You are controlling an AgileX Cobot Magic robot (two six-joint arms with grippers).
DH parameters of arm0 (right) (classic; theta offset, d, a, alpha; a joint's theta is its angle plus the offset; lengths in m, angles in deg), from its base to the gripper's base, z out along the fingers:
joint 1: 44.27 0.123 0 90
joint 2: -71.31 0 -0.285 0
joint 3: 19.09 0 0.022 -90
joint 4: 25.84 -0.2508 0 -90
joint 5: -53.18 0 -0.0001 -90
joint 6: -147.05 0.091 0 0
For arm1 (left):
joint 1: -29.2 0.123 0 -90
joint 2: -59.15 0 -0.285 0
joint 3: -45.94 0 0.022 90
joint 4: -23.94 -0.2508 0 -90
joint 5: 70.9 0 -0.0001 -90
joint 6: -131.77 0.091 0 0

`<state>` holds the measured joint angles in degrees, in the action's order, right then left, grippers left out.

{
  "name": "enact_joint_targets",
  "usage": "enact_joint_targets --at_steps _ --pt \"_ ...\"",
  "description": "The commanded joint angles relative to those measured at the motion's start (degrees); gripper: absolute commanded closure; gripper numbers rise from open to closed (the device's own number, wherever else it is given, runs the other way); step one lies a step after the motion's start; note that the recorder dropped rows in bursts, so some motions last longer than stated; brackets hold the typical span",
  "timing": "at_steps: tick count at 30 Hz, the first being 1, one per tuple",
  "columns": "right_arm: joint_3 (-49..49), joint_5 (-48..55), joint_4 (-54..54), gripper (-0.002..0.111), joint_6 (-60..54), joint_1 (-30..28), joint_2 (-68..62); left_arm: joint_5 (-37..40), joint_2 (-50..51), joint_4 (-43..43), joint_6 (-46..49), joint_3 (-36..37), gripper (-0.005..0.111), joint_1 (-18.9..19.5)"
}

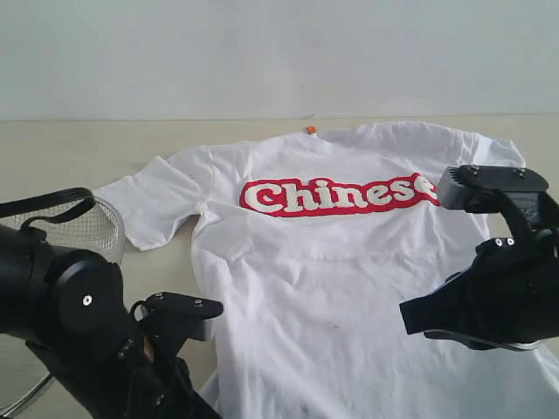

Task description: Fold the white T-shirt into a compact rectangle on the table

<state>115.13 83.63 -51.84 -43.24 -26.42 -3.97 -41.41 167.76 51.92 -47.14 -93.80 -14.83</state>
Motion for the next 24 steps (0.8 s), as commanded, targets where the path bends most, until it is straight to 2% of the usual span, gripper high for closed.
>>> enact_joint_targets --at_steps 1,14,24 --pt "-0.19 -0.48 -0.07 0.108 -0.70 -0.13 0.49 0.88 1.02 -5.87 -3.83 5.32 0.102 -0.53" --pt "-0.19 -0.68 -0.07 0.108 -1.05 -0.13 0.49 1.63 -5.36 -12.37 -13.70 8.78 0.102 -0.53" --pt "-0.19 -1.73 -0.07 0.108 -0.74 -0.13 0.49 2.71 -9.19 -9.75 -13.14 9.97 0.102 -0.53"
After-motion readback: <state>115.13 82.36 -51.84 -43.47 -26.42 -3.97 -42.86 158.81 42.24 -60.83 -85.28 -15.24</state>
